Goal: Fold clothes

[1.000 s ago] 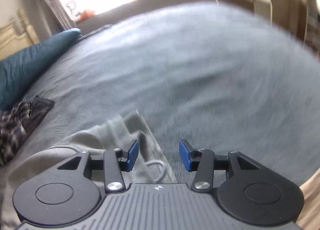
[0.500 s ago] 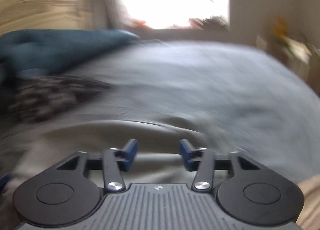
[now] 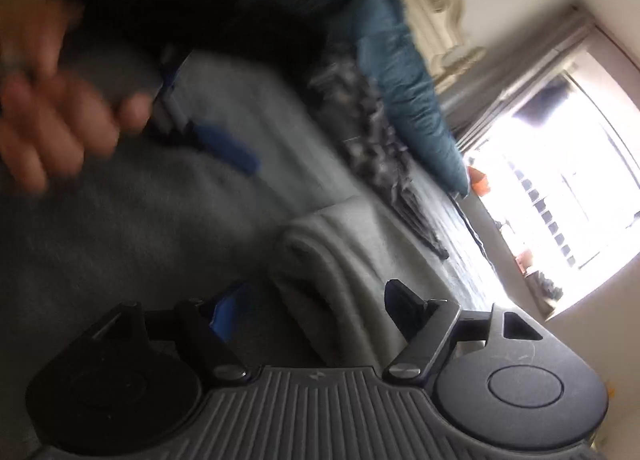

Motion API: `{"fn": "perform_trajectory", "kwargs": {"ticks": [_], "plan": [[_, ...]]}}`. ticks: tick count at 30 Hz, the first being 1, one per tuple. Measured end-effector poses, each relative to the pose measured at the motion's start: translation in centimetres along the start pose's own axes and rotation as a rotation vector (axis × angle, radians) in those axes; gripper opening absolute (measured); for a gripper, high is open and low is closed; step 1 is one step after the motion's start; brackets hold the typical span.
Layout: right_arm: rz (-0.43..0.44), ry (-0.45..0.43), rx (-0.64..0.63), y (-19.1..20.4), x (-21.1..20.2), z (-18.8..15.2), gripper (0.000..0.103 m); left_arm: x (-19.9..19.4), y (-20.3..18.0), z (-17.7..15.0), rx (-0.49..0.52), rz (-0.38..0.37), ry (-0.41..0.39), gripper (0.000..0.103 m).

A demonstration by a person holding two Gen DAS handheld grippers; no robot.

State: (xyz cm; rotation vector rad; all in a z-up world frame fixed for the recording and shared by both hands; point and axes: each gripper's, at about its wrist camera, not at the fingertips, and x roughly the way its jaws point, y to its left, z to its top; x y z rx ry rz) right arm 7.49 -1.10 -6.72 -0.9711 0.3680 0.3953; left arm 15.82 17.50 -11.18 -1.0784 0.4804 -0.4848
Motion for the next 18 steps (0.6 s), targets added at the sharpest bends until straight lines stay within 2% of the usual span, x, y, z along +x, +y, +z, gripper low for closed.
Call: {"fn": "perform_trajectory", "kwargs": {"ticks": [4, 7, 9, 12, 13, 14, 15, 16, 17, 18], "plan": [[-0.098, 0.022, -0.038, 0.9, 1.9, 0.2, 0.078, 3.3, -0.3, 1.5, 0.006, 0.003, 0.101, 0.081], [-0.165, 0.037, -0.04, 0.9, 3.0, 0.2, 0.078, 6.6, -0.3, 2.6, 0.001, 0.049, 0.165, 0.079], [-0.18, 0.045, -0.028, 0.5, 3.5, 0.1, 0.078, 8.9, -0.3, 3.2, 0.01, 0.095, 0.198, 0.077], [-0.187, 0.039, -0.032, 0.3, 3.9, -0.1, 0.078, 12.3, -0.5, 3.8, 0.035, 0.176, 0.233, 0.062], [-0.187, 0.037, -0.034, 0.2, 4.0, -0.1, 0.076, 13.1, -0.3, 4.0, 0.043, 0.195, 0.227, 0.054], [-0.179, 0.038, -0.03, 0.1, 4.1, -0.1, 0.073, 13.5, 0.0, 4.0, 0.045, 0.2, 0.217, 0.051], [-0.167, 0.039, -0.022, -0.1, 4.2, -0.2, 0.065, 13.8, 0.4, 4.0, 0.043, 0.198, 0.206, 0.043], [-0.163, 0.04, -0.013, -0.2, 4.4, -0.2, 0.059, 14.1, 0.7, 4.0, 0.039, 0.203, 0.199, 0.03], [-0.159, 0.041, -0.004, -0.3, 4.6, -0.2, 0.057, 14.3, 1.0, 4.1, 0.03, 0.204, 0.193, 0.021], [-0.159, 0.042, 0.004, -0.4, 4.8, -0.3, 0.045, 14.3, 1.2, 4.4, 0.012, 0.195, 0.189, 0.018]]}}
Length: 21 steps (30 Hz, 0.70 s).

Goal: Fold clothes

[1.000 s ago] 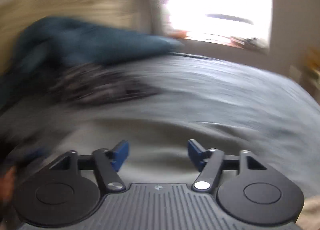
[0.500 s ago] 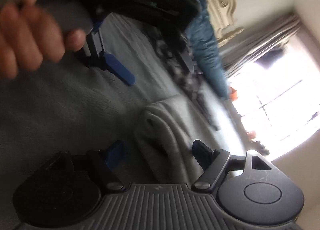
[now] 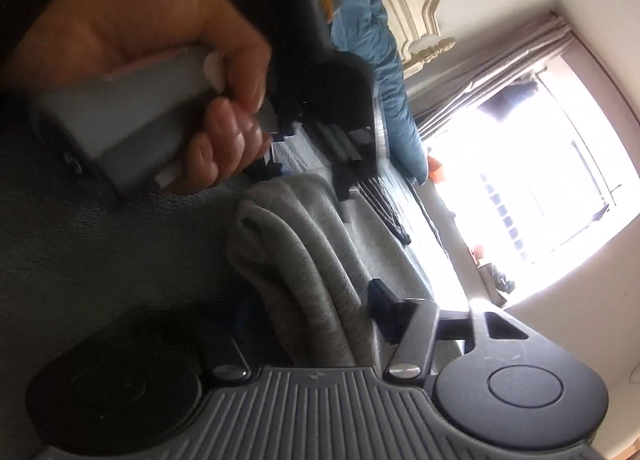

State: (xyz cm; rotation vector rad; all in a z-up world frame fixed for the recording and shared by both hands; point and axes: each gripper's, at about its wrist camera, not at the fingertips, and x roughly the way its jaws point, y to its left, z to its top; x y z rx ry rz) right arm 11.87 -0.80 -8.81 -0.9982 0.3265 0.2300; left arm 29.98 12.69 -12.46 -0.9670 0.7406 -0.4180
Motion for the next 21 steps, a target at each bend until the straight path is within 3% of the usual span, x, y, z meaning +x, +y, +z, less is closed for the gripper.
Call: {"fn": "perform_trajectory", "kwargs": {"ticks": [1, 3, 11, 16, 21], "plan": [[-0.015, 0.0, 0.004, 0.0, 0.1, 0.0, 0.022, 0.0, 0.2, 0.2, -0.017, -0.012, -0.005, 0.014], [-0.057, -0.012, 0.003, 0.4, -0.1, 0.1, 0.018, -0.4, 0.4, 0.2, -0.05, -0.038, -0.023, 0.011], [-0.067, -0.045, 0.091, -1.0, -2.6, 2.6, 0.016, -5.0, -1.1, 0.0, -0.011, -0.124, -0.078, 0.008], [0.007, -0.105, 0.172, -1.1, -6.4, 5.4, 0.015, -11.0, -0.1, 0.6, -0.003, -0.121, -0.113, 0.008], [0.12, -0.212, 0.263, 0.8, -10.0, 9.4, 0.015, -18.2, 3.3, 1.6, -0.006, -0.087, -0.204, 0.008]]}}
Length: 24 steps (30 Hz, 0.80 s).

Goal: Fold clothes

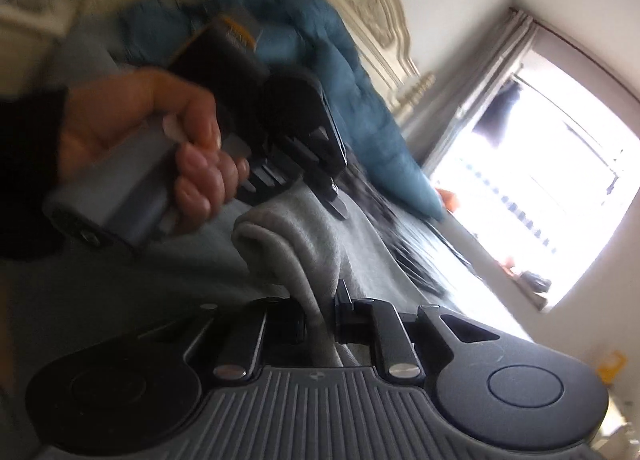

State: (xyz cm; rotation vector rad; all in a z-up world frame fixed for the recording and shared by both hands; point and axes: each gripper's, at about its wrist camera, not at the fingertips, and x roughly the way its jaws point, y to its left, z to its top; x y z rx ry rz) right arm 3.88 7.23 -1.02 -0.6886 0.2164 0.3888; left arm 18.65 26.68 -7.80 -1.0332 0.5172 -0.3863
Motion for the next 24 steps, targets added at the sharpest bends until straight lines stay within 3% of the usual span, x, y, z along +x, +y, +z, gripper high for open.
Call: {"fn": "perform_trajectory", "kwargs": {"ticks": [3, 5, 7, 9, 10, 11, 12, 14, 17, 19, 24], "plan": [[0.062, -0.021, 0.033, 1.9, 0.5, 1.4, 0.015, -2.0, 3.2, 1.1, 0.001, 0.052, -0.023, 0.009], [0.092, 0.0, 0.037, 2.9, 1.7, 1.6, 0.019, -1.0, 6.2, 1.1, -0.025, 0.111, 0.033, 0.014], [0.119, 0.033, 0.031, 3.3, 2.3, 1.4, 0.027, -0.4, 7.7, 1.0, -0.017, 0.076, 0.065, 0.014], [0.144, -0.012, 0.042, 2.8, 0.7, 0.6, 0.04, -1.0, 7.0, 1.3, 0.018, 0.056, 0.062, 0.019], [0.16, -0.059, 0.053, 2.5, -1.0, -0.2, 0.052, -1.4, 6.5, 1.3, 0.045, 0.059, 0.041, 0.03], [0.174, -0.108, 0.062, 1.8, -2.7, -1.2, 0.059, -1.8, 6.0, 1.3, 0.069, 0.065, 0.02, 0.034], [0.182, -0.143, 0.073, 1.1, -4.1, -2.0, 0.064, -2.2, 5.7, 1.1, 0.085, 0.083, -0.005, 0.037], [0.177, -0.167, 0.097, 0.0, -6.7, -3.9, 0.064, -3.4, 4.8, 0.8, 0.115, 0.135, -0.065, 0.043], [0.168, -0.13, 0.206, -1.3, -9.6, -5.9, 0.064, -5.7, 2.3, -0.5, 0.219, 0.215, -0.169, 0.044], [0.157, -0.106, 0.262, -2.4, -10.2, -6.7, 0.063, -7.2, -0.1, -1.9, 0.332, 0.202, -0.192, 0.046], [0.149, -0.069, 0.302, -4.3, -9.6, -7.2, 0.058, -8.3, -5.4, -6.7, 0.662, 0.164, -0.126, 0.055]]}}
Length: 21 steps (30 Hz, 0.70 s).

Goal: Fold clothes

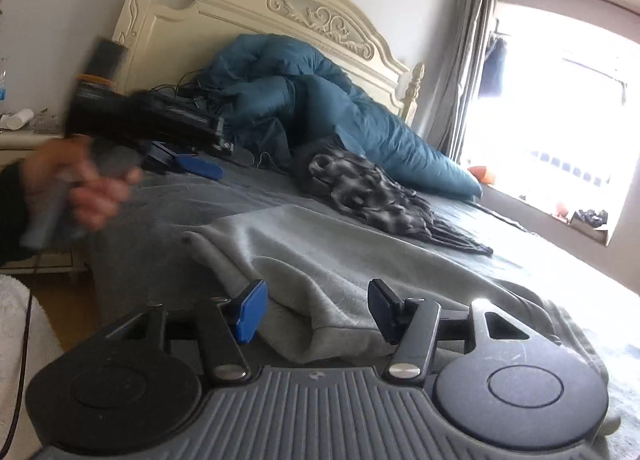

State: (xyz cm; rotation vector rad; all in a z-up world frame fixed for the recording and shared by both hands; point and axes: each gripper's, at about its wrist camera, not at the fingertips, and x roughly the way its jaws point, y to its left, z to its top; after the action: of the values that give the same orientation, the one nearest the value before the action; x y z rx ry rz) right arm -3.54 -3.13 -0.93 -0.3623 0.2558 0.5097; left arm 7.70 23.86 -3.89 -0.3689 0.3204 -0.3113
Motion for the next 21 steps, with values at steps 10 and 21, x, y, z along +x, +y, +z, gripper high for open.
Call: {"fn": "perform_trajectory", "kwargs": {"ticks": [10, 21], "plan": [[-0.005, 0.139, -0.029, -0.8, 5.2, -0.4, 0.008, 1.5, -6.8, -5.2, 0.532, -0.092, 0.135, 0.055], [-0.057, 0.041, -0.059, -0.6, 4.8, -0.4, 0.008, 3.4, -9.3, -7.7, 0.813, 0.007, 0.055, 0.053]]}}
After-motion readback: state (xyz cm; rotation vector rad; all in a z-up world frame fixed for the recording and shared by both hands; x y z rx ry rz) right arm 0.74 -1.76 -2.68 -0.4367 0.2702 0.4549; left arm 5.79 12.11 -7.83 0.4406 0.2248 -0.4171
